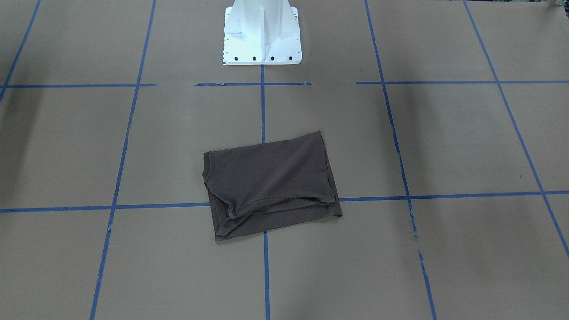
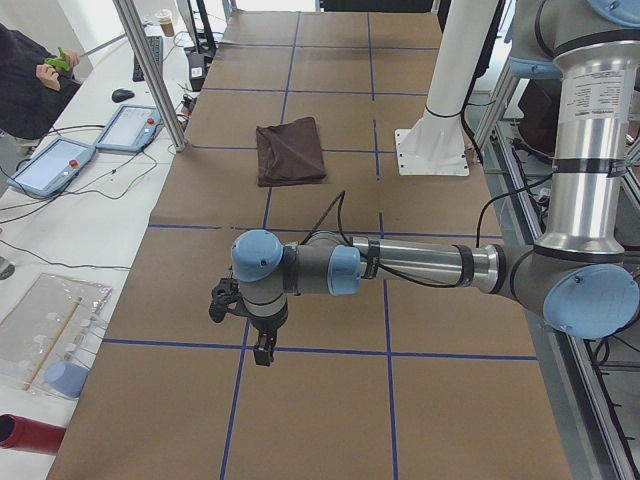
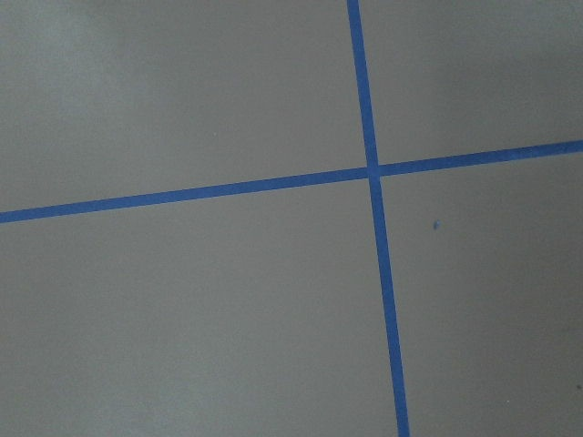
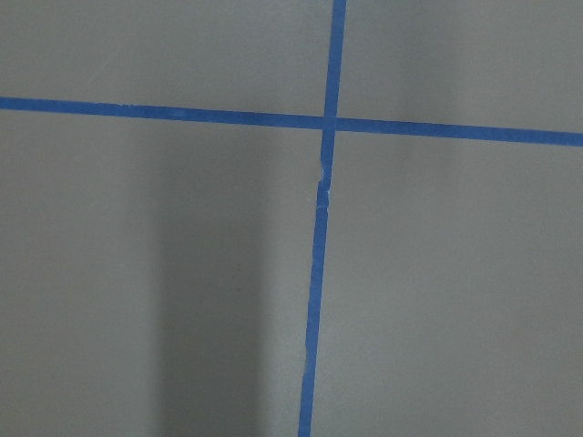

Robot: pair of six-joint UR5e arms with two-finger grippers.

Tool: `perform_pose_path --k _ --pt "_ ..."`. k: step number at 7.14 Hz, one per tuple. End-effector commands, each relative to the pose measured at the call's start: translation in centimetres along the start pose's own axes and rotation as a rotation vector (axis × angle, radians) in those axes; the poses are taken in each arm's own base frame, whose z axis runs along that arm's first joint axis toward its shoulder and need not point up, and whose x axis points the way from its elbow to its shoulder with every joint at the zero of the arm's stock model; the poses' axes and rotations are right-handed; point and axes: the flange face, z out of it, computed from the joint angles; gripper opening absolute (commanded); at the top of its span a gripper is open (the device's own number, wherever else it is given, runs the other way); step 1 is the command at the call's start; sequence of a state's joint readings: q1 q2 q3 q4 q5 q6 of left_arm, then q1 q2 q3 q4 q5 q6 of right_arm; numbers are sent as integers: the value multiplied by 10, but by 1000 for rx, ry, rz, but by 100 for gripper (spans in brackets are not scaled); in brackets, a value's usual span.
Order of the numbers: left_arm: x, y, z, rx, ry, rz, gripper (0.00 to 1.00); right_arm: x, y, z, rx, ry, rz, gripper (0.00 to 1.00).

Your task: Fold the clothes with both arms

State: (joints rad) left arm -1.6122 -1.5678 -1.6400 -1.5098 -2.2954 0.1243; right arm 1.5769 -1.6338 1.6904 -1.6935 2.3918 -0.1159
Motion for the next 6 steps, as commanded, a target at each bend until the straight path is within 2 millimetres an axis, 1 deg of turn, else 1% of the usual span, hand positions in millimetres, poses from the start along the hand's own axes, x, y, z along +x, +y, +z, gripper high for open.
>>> perform_pose_path --k 1,6 --pt "-1 0 1 -1 0 -5 100 -1 -2 -1 2 -1 -1 100" --pt "-2 -1 2 7 -1 1 100 -4 -4 -4 8 -2 -6 100"
